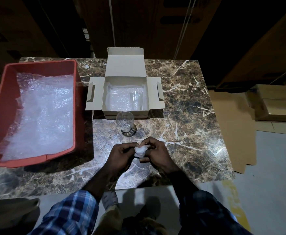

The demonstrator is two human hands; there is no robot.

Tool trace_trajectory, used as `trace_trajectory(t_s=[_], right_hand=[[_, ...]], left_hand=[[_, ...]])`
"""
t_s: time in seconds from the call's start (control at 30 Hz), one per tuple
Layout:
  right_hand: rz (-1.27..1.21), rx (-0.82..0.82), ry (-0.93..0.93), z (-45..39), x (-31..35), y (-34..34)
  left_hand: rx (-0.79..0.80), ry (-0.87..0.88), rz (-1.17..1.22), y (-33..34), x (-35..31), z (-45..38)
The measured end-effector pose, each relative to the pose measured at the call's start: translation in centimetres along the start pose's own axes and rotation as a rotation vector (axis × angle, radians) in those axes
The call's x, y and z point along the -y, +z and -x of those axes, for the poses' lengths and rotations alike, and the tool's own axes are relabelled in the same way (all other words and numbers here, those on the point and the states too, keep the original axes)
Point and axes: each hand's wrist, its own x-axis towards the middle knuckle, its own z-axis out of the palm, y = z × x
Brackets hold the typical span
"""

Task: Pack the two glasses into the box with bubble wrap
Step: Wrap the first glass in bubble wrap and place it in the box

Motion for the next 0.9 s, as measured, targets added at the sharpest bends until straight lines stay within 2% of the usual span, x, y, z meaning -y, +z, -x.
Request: trace_trajectory(t_s=[0.13, 0.27, 0.33, 0.37, 0.43, 0.47, 0.57, 0.63, 0.7, 0.77, 0.9], right_hand=[[-0.081, -0.029, 0.008, 0.7, 1.4, 0.7], [-0.138, -0.059, 0.026, 0.9, 4.2, 0.8], [-0.147, -0.039, -0.005, 1.1, 6.0, 1.1], [-0.123, -0.035, -0.031, 1.0, 6.8, 1.5], [-0.001, -0.070, -0.082, 0.5, 8.2, 2.1], [0.078, -0.090, -0.102, 0.0, 8.9, 2.4], [0.320, -0.150, -0.209, -1.4, 10.9, 3.0], [0.471, -0.192, -0.302, -2.3, 12.1, 3.4], [0.609, -0.198, -0.358, -3.0, 13.1, 4.0], [0.802, -0.161, -0.375, -3.7, 13.5, 4.9], [1.225, -0.134, -0.474, -4.6, 14.0, 6.7]], left_hand=[[-0.013, -0.029, 0.016, 0.0, -1.5, 0.5], [-0.011, 0.001, 0.164, 0.6, -4.1, 1.8], [-0.022, 0.083, 0.104, 0.7, -5.6, 2.3], [-0.055, 0.161, -0.020, 0.5, -6.0, 2.0], [-0.105, 0.269, -0.181, 0.1, -6.9, 1.6], [-0.132, 0.294, -0.182, 0.0, -7.2, 1.4], [-0.315, 0.384, -0.212, -0.6, -7.2, 0.7], [-0.402, 0.473, -0.373, -1.4, -7.2, 0.1], [-0.401, 0.530, -0.565, -2.0, -7.4, -0.5], [-0.328, 0.527, -0.683, -2.5, -7.4, -1.5], [-0.217, 0.522, -0.635, -2.6, -7.9, -2.4]])
